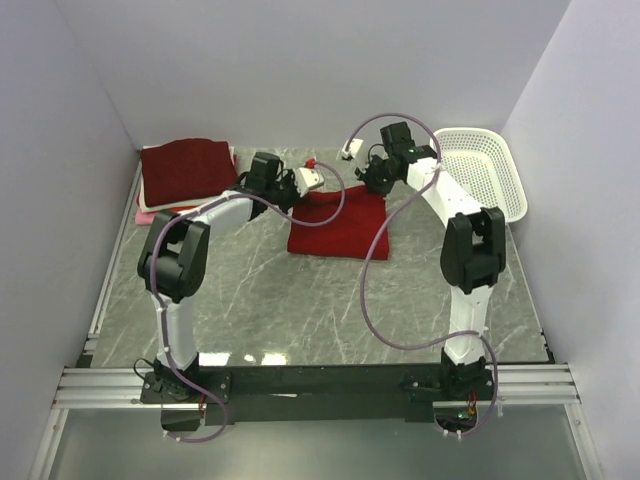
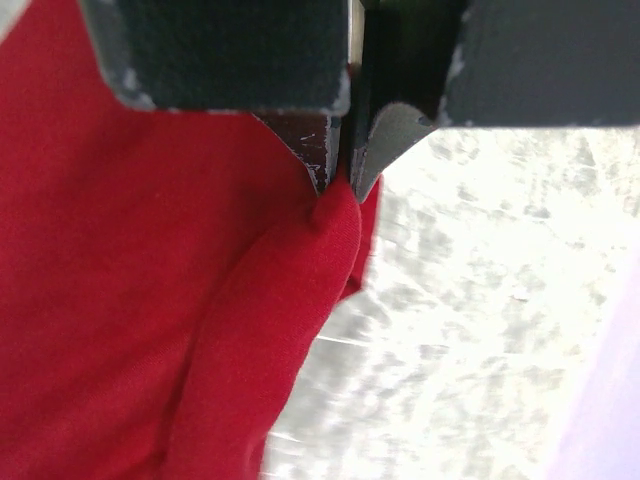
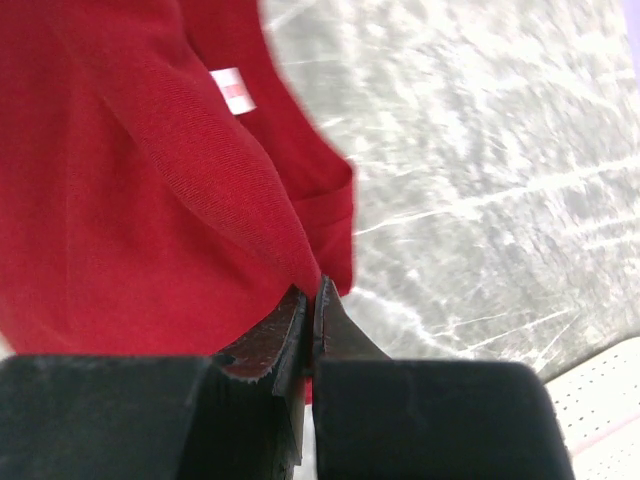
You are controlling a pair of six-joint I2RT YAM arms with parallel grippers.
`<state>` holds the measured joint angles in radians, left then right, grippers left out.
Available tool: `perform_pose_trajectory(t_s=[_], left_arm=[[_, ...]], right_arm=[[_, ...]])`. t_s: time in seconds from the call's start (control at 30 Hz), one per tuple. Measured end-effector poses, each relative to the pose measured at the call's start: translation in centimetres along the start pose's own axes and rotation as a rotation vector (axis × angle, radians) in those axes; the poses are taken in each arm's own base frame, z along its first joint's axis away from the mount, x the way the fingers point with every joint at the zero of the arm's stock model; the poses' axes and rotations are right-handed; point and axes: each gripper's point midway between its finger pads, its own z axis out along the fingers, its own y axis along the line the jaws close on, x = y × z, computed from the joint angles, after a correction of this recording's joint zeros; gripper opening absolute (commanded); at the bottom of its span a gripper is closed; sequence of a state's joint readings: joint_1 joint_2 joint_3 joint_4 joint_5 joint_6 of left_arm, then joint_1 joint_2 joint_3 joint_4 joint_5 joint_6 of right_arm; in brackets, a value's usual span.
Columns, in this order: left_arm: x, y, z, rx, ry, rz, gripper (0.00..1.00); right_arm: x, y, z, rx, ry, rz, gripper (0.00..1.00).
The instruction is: Fold and stack the t-shirts
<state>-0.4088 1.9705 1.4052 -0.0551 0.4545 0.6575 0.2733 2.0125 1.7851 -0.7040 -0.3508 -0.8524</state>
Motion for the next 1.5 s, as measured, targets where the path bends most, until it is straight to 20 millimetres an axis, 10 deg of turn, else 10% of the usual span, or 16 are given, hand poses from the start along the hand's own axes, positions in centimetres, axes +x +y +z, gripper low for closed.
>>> perform_pose_trajectory(t_s=[0.43, 0.5, 0.53, 0.67, 0.7, 0.73, 0.77, 0.93, 1.3, 1.5], left_arm=[[-0.6, 6.1, 5.4, -0.118, -0.058, -0.046, 0.13], [-0.3, 6.6, 6.0, -0.128, -0.050, -0.062, 0.19], [0.0, 6.7, 6.3, -0.133, -0.037, -0.083, 0.19], [0.8, 8.4, 6.7, -0.214, 0.024, -0.196, 0.21], [1.0, 8.8, 6.6, -0.244, 0.040, -0.230, 0.33], [1.2, 9.1, 6.3, -0.270, 0.055, -0.261, 0.88], [1.3, 9.6, 6.0, -0.309, 0.065, -0.294, 0.99], [2.3, 11.3, 3.9, -0.469, 0.123, -0.450, 0.99], [-3.5, 8.5, -5.5, -0.363, -0.056, -0.942, 0.99], [0.4, 6.6, -3.1, -0.252, 0.008, -1.215, 0.95]], right_arm=[[1.5, -4.7, 3.6, 0.128, 0.045, 0.133, 0.01], [1.6, -5.1, 3.9, 0.141, 0.049, 0.144, 0.19], [1.8, -5.2, 4.1, 0.149, 0.053, 0.154, 0.46], [2.1, -6.5, 4.6, 0.220, 0.058, 0.198, 0.68], [1.9, -7.1, 4.5, 0.254, 0.053, 0.211, 0.69], [1.8, -7.7, 4.4, 0.283, 0.046, 0.222, 0.69], [1.5, -8.3, 4.2, 0.314, 0.034, 0.235, 0.70], [0.6, -9.3, 3.7, 0.378, -0.017, 0.306, 0.70], [-0.8, 4.6, -3.4, -0.100, -0.181, 0.444, 0.70], [-2.0, 9.6, -7.5, -0.251, -0.281, 0.469, 0.70]])
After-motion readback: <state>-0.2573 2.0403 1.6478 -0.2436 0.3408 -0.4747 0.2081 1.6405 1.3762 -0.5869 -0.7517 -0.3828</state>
